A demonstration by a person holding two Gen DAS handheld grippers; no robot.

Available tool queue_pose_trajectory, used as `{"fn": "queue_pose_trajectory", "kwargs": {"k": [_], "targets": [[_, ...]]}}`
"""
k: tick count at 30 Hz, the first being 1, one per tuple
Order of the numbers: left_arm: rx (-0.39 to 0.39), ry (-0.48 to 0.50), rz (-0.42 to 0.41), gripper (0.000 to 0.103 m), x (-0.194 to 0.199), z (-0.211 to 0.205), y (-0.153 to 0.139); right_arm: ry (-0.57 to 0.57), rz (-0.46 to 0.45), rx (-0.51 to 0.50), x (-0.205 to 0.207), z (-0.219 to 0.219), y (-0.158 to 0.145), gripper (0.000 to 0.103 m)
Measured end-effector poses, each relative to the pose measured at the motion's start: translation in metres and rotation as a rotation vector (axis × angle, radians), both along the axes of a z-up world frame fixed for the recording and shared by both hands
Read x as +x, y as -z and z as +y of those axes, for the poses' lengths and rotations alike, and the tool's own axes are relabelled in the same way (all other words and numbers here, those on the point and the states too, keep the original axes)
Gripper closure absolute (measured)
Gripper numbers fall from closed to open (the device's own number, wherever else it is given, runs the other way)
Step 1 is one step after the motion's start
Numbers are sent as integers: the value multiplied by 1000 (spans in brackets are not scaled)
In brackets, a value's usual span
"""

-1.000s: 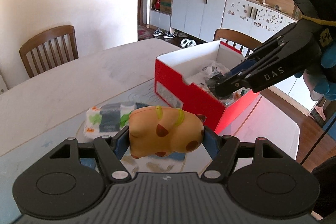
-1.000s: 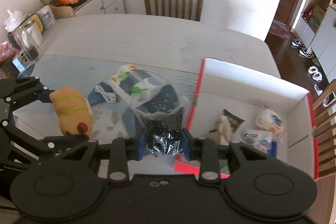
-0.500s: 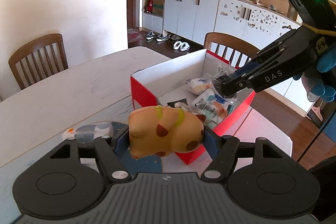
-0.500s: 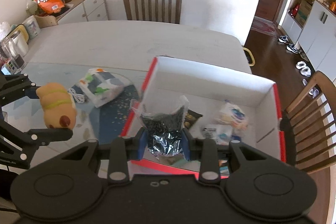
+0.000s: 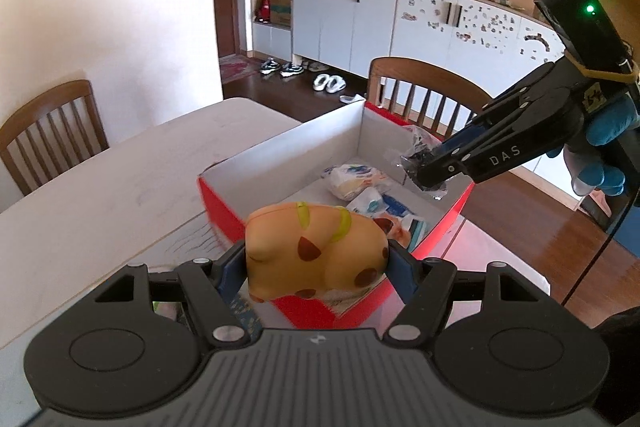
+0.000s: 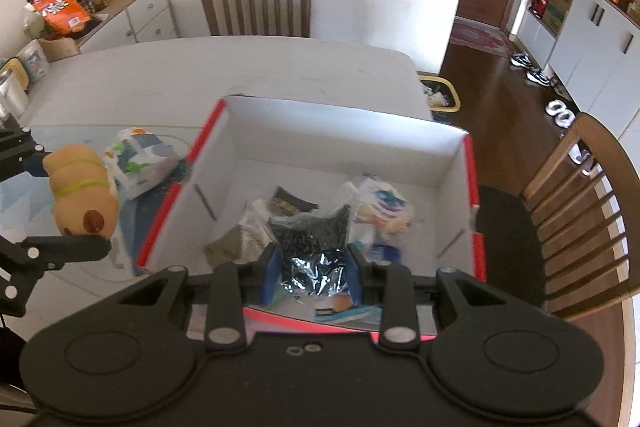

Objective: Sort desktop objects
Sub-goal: 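Lift both held items and carry them over the red shoebox, then lower and open the left tool dropping the plush while the right tool releases the black bag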

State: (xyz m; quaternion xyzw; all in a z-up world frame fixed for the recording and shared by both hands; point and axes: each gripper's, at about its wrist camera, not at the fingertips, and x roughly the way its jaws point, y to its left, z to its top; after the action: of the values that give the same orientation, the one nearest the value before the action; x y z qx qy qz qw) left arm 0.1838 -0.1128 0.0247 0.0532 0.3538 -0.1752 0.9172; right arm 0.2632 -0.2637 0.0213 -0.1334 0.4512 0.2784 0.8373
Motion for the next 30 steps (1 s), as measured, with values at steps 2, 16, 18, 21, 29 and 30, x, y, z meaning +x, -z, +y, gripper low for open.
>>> {"fn": "queue_pose_trajectory", "kwargs": {"k": [2,16,18,21,29,30], "targets": [[9,15,2,32,7,-8,1,11,3,-7,5,-7,3,70],[71,87,72,32,69,-50,25,14,64,-23,32,-18,35,70],[74,83,92,32,78,-52,30,7,73,-26,34,-17,40,70],[69,83,123,32,92,-53,37,-5,88,-33,38,-14,47,70],[94,74,166,32,123,-58,50,-34,130,-44,46,-6,63,70],[92,70,175,32,128,-57,51,-35,136,-42,47,-5,65,70]]}}
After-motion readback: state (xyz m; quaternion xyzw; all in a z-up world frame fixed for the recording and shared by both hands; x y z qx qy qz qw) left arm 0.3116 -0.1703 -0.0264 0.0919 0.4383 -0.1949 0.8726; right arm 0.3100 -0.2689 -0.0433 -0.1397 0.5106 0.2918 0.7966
